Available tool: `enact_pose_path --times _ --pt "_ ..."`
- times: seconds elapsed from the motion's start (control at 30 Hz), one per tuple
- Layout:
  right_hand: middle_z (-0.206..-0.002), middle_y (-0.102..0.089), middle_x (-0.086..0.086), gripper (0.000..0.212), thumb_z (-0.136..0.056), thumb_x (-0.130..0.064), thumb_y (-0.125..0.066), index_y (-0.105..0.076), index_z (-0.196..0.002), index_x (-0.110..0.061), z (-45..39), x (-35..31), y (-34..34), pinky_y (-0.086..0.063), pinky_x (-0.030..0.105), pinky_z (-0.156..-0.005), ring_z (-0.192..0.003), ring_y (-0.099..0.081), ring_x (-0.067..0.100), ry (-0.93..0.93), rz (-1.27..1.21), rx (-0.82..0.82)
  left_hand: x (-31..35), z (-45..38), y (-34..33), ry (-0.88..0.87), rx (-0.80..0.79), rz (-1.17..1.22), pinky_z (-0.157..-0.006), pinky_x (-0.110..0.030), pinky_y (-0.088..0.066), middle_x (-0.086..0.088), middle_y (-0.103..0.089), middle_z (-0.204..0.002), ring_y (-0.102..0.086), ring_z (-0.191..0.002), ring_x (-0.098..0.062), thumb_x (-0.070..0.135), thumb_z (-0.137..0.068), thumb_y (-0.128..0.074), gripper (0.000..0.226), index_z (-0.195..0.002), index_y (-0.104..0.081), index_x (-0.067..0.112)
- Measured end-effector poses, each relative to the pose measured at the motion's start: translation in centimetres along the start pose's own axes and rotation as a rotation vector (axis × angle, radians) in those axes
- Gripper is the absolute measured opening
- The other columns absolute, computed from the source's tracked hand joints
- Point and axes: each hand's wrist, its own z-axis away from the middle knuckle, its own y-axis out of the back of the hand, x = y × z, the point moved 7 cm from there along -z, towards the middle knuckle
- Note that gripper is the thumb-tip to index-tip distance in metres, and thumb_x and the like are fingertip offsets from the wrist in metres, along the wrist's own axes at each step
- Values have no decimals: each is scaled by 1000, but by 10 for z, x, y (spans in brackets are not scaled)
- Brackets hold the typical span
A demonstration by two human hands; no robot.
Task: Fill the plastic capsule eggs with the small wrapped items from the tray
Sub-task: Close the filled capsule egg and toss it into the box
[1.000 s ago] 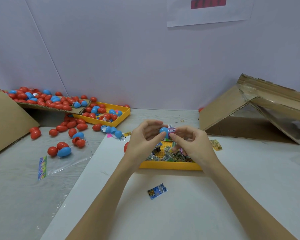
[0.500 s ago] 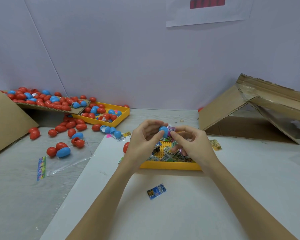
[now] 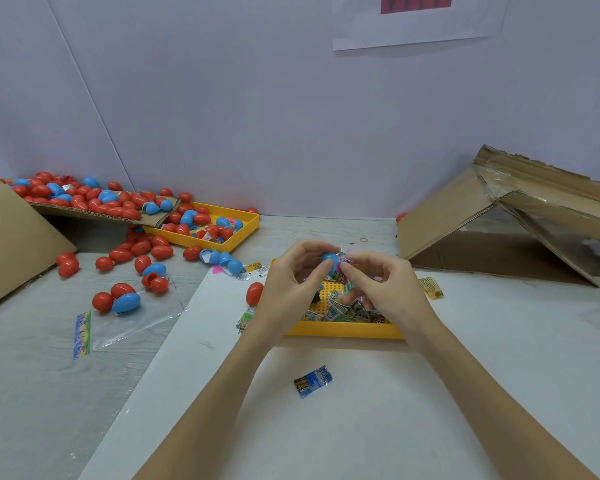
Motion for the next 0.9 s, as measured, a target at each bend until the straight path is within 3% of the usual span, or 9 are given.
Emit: enact_pose_path --times 0.27,0.37,0.47,0.6,0.73,0.9 --pt "-95 -79 4 23 -90 -33 -74 -77 -110 -21 0 8 4 -50 23 -55 -75 -75 18 -169 -186 -59 8 2 0 -71 -47 -30 -95 -25 -56 7 -71 -122 -69 -112 -11 17 -87 -77 48 -134 -65 19" --pt "-104 -78 6 36 -83 -40 -76 -78 -112 -18 0 12 1 -52 20 -59 -81 -74 17 -266 -277 -174 13 2 2 -123 -27 -54 -94 -31 -58 2 -71 -118 -69 -109 -16 16 -86 -77 47 -132 -67 15" --pt "-108 -77 6 45 -82 -42 -77 -76 -117 -14 -1 12 0 -54 19 -64 -82 -73 15 -336 -355 -269 18 3 5 -135 14 -47 -91 -25 -57 3 -75 -109 -71 -104 -14 24 -82 -80 51 -130 -67 17" --pt "-105 -76 7 40 -87 -37 -75 -77 -116 -9 -2 10 0 -53 19 -63 -79 -71 13 -373 -454 -322 24 4 8 -204 57 -51 -88 -25 -57 2 -76 -107 -71 -102 -18 27 -81 -79 41 -118 -73 12" --pt "-111 -75 16 37 -82 -31 -79 -79 -107 -4 1 12 -8 -50 12 -49 -82 -73 14 -461 -617 -324 26 3 13 -240 85 -52 -88 -27 -58 -1 -75 -110 -70 -105 -18 21 -81 -77 39 -118 -73 10" --pt "-110 -74 20 48 -82 -22 -78 -65 -120 5 6 13 -17 -53 14 -51 -88 -75 18 -565 -811 -306 27 1 12 -229 67 -21 -83 -25 -58 -5 -74 -106 -70 -101 -18 15 -82 -75 38 -120 -70 10"
